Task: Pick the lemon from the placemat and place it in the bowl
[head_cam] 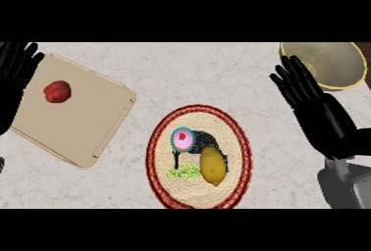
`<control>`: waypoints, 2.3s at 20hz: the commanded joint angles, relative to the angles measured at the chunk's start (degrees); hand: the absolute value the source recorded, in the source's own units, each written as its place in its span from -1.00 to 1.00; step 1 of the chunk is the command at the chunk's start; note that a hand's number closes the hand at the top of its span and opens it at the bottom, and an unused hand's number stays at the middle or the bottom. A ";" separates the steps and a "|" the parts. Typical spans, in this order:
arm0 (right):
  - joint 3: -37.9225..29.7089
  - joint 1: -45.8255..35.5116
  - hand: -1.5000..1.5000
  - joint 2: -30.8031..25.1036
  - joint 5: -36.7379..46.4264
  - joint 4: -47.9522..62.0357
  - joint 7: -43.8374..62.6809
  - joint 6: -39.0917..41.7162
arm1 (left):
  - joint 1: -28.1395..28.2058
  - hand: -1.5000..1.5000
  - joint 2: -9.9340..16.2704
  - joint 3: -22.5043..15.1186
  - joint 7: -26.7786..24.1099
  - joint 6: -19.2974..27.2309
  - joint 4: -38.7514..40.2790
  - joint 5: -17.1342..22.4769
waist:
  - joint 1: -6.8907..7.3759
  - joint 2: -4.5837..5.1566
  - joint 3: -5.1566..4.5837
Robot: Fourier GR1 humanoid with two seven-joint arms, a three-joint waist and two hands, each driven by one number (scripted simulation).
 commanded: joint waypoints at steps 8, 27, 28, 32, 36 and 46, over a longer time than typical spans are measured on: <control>12.13 5.26 1.00 -4.60 36.73 2.37 8.98 -21.55 | 7.62 0.00 -10.22 -7.47 -0.73 5.06 3.00 -3.31 | -2.40 -3.55 -0.03; 34.76 26.97 -1.00 17.35 88.18 -21.94 32.85 -36.96 | 8.21 0.00 -19.06 -13.86 -5.81 9.81 6.01 -11.49 | 0.96 -2.58 0.71; 35.99 25.31 -1.00 17.35 88.82 -21.26 36.10 -35.21 | 8.15 0.00 -18.60 -12.74 -5.29 8.40 5.16 -10.00 | 1.43 -2.50 0.79; 36.23 19.53 -1.00 17.36 87.06 -22.21 48.75 -26.85 | 6.91 0.00 -19.85 -12.10 -7.97 6.79 9.91 -9.75 | 1.54 -2.18 0.78; 35.11 15.52 -1.00 17.36 84.15 -20.55 57.45 -21.08 | 7.83 0.00 -20.74 -12.37 -7.42 7.55 8.02 -10.70 | 1.97 -2.26 0.87; 33.81 14.11 -1.00 17.37 77.15 -15.68 57.18 -20.18 | 9.91 0.00 -23.87 -12.46 -6.60 7.45 5.96 -14.73 | 1.76 -2.42 0.96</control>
